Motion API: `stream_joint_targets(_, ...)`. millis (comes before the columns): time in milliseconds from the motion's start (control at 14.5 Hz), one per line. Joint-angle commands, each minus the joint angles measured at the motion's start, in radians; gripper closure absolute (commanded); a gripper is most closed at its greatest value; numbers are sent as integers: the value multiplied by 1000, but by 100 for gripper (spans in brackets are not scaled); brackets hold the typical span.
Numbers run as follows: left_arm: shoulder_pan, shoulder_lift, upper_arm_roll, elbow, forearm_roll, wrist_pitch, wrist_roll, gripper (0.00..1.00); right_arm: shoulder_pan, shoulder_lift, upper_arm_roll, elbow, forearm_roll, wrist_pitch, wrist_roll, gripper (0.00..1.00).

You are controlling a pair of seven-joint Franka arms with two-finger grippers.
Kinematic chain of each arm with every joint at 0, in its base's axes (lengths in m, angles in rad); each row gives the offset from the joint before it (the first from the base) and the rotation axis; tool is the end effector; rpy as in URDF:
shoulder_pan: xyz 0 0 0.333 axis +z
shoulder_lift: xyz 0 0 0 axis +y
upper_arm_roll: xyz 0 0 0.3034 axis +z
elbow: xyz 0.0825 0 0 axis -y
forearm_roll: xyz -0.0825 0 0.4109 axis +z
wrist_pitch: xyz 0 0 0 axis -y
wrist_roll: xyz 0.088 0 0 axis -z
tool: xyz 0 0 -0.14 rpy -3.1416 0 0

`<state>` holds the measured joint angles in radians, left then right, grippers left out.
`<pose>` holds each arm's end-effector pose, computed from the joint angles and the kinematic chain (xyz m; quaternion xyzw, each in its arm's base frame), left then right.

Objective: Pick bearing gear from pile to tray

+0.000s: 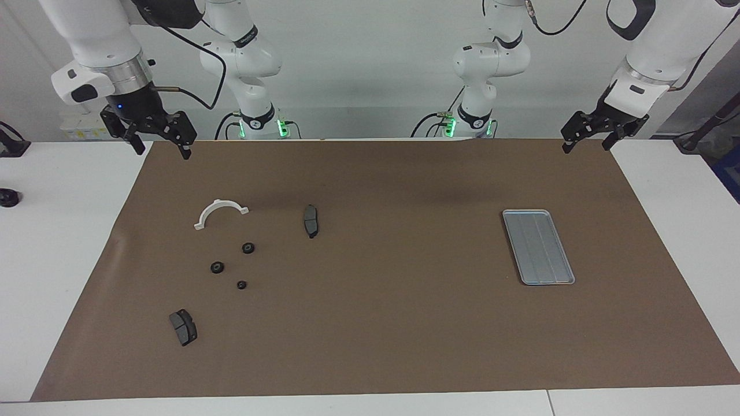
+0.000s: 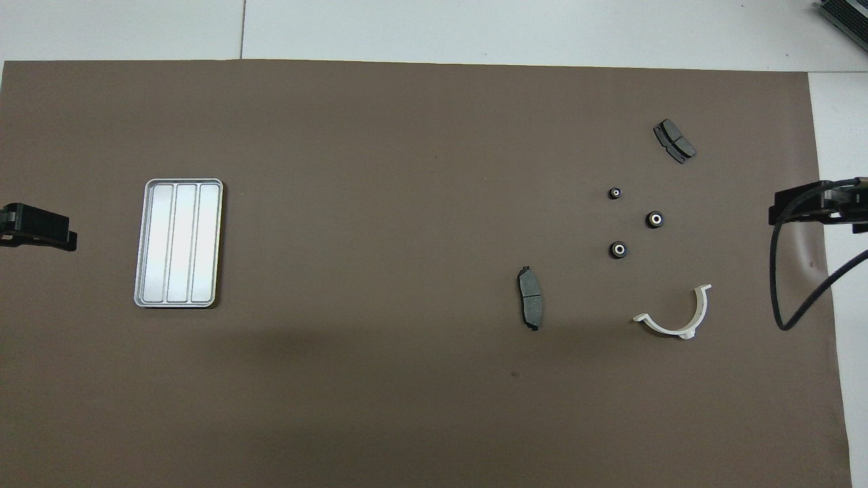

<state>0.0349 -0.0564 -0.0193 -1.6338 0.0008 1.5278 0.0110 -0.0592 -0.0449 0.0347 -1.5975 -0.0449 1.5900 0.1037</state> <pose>0.5576 0.0086 0.5762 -0.9997 -0.0023 0.0248 0.0006 0.5710 -0.0198 0.5933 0.9975 -0.0640 0.0196 0.0225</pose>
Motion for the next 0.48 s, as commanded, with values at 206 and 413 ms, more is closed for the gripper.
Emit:
stream_joint_targets(206, 5, -33, -2, -34, 7, -2, 7, 0, -14, -12, 8, -13, 31, 11, 1, 0)
stream_joint_targets(413, 5, -33, -2, -32, 7, -2, 7, 0, -14, -12, 7, -13, 31, 4, -6, 0)
